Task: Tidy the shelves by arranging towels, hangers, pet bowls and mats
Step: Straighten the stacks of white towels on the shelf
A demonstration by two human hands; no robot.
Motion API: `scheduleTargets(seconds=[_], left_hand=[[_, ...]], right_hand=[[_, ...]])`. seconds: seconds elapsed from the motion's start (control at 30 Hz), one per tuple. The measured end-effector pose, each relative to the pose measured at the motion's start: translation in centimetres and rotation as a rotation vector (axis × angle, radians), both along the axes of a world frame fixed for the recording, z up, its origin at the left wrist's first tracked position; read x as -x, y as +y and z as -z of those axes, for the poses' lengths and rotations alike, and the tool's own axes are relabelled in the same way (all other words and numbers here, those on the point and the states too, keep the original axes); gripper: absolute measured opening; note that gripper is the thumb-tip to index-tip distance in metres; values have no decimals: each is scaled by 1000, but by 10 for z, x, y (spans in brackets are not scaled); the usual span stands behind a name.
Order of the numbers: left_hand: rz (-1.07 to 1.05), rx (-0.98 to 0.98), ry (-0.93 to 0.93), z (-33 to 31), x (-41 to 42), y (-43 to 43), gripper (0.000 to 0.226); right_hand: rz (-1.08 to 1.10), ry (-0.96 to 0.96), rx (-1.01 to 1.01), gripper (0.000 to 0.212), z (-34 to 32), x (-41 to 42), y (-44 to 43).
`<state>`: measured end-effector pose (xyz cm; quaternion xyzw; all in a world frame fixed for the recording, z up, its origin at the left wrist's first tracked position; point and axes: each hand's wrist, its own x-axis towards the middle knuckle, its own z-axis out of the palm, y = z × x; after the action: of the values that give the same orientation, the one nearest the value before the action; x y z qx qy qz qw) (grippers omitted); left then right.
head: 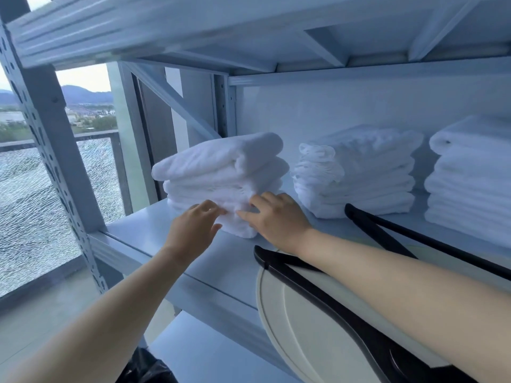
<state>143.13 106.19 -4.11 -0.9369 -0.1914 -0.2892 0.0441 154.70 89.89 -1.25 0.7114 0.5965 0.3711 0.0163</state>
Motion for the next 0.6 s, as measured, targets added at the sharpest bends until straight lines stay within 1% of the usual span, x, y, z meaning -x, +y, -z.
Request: scheduleTargets(seconds=[0.1,0.17,0.23,0.3,0.4,0.5,0.6], left_hand=[[-5,39,-52,0,-8,-5,21],[-17,88,-100,-2,-12,-8,18],[-15,93,-110,-3,-17,-12,18],[-3,83,-101,-3,-22,-17,19],[-1,58,-84,-2,-34,-25,20],[17,1,-23,0,-47,-28,23],[77,-57,12,1,-46,-21,31]], right_hand=[[27,-37,19,45,3,-4,1],[24,-37,23,46,5,-8,-1],[45,-17,20,46,6,-12,-5],[61,35,5,42,5,-17,-11],[89,136,59,36,5,-33,-15],[140,152,94,39,6,-51,-21],[178,195,113,43,4,-60,-24]])
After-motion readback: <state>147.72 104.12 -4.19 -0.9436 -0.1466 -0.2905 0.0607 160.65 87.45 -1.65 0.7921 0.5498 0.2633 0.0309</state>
